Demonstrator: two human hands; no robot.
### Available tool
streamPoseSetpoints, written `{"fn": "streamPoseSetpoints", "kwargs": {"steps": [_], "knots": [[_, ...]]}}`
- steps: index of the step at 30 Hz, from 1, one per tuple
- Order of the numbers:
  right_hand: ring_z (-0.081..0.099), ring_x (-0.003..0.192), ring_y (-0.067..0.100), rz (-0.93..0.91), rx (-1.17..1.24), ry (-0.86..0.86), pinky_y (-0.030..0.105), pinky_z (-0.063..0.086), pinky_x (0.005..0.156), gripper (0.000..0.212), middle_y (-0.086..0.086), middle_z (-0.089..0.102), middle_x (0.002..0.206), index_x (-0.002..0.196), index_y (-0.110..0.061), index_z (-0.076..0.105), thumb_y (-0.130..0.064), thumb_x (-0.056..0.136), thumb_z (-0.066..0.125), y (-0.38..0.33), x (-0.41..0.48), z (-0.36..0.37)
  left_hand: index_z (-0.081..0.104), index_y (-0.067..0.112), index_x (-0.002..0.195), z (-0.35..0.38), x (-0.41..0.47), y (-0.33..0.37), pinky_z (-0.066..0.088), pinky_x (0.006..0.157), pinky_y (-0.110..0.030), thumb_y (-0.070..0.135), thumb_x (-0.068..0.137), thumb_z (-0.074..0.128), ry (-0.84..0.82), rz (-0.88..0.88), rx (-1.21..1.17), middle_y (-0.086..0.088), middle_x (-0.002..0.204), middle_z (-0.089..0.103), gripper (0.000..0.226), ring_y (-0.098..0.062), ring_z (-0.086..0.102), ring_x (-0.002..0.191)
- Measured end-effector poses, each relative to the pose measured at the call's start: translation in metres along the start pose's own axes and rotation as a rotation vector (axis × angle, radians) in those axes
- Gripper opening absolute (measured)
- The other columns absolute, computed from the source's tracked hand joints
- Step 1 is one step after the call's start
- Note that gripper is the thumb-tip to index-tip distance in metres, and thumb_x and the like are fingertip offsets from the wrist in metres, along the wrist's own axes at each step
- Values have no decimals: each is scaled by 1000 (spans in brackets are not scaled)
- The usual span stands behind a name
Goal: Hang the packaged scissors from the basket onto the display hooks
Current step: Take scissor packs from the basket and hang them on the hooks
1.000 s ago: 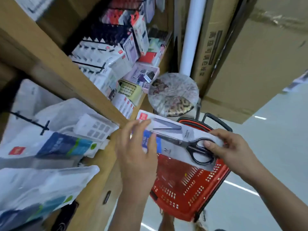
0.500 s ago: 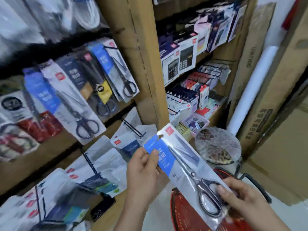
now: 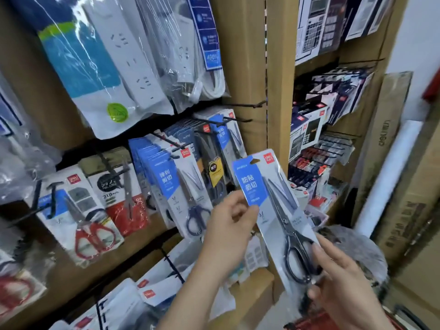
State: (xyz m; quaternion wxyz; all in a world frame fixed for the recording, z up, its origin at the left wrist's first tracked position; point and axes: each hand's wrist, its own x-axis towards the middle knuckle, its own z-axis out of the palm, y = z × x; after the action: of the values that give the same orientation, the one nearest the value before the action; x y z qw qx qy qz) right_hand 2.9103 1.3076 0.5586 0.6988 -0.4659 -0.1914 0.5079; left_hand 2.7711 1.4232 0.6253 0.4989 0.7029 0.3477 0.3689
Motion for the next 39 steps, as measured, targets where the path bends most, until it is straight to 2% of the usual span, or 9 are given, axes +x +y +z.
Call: {"fn": "streamPoseSetpoints", "kwargs": {"steps": [3, 6, 13, 19, 23, 27, 31, 35, 39], "knots": [[56, 41, 18, -1, 54, 81, 19, 41, 30, 19, 0, 75, 73, 99, -19, 71, -13, 95, 54, -13, 26, 10, 68, 24, 98, -6, 31, 8, 46, 59, -21, 20, 99, 57, 46, 18, -12, -3, 78, 72, 12, -13, 58, 63], [58, 38, 16, 8, 108, 74, 21, 45, 32, 20, 2, 75, 76, 105, -17, 69, -18, 87, 62, -22, 55, 16, 63, 29, 84, -2, 67, 10, 45, 55, -19, 20, 98, 57, 74, 22, 20, 11, 56, 61, 18, -5, 50, 51], [58, 38, 16, -7, 121, 79, 20, 45, 32, 26, 1, 74, 72, 116, -13, 65, -18, 91, 62, -32, 122, 12, 69, 27, 96, 11, 130, -3, 49, 62, -32, 21, 98, 57, 170, -20, 43, 8, 60, 65, 13, -13, 55, 54], [58, 43, 20, 5, 71, 59, 22, 47, 34, 52, 9, 75, 87, 124, -11, 64, -28, 75, 70, -39, 159, 7, 68, 17, 109, 15, 158, -16, 54, 58, -28, 21, 99, 56, 208, -48, 36, -20, 89, 71, 16, -19, 56, 62], [56, 43, 18, -1, 3, 7, 21, 42, 30, 41, 6, 77, 84, 111, -15, 70, -29, 73, 69, -44, 174, 8, 65, 13, 113, 12, 167, -27, 53, 53, -23, 18, 100, 54, 253, -65, 12, -17, 84, 70, 18, -13, 57, 57], [62, 51, 18, -9, -52, 17, 23, 47, 35, 34, 5, 75, 103, 114, -20, 69, -30, 81, 70, -44, 186, 18, 61, 14, 118, 8, 171, -34, 53, 55, -24, 21, 99, 55, 267, -100, 30, -3, 76, 71, 21, -12, 59, 54], [65, 55, 11, -54, -117, -12, 26, 48, 42, 13, -9, 76, 78, 105, -26, 69, -23, 94, 62, -47, 201, 32, 61, 27, 109, 6, 170, -35, 54, 54, -22, 20, 97, 58, 188, -164, 116, -7, 79, 74, 13, -13, 62, 60], [69, 59, 9, -82, -149, -29, 25, 54, 44, 11, -11, 75, 73, 101, -29, 68, -23, 97, 59, -44, 219, 48, 63, 15, 99, 2, 177, -42, 52, 50, -19, 20, 98, 55, 280, -180, 154, -15, 79, 68, 9, -19, 60, 62], [69, 80, 21, -89, -129, 31, 30, 59, 56, 21, 3, 62, 99, 115, -25, 54, -16, 97, 60, -27, 234, 55, 60, 11, 90, 4, 188, -54, 61, 62, -41, 20, 97, 56, 364, -180, 208, -19, 74, 68, 12, -30, 63, 61]]}}
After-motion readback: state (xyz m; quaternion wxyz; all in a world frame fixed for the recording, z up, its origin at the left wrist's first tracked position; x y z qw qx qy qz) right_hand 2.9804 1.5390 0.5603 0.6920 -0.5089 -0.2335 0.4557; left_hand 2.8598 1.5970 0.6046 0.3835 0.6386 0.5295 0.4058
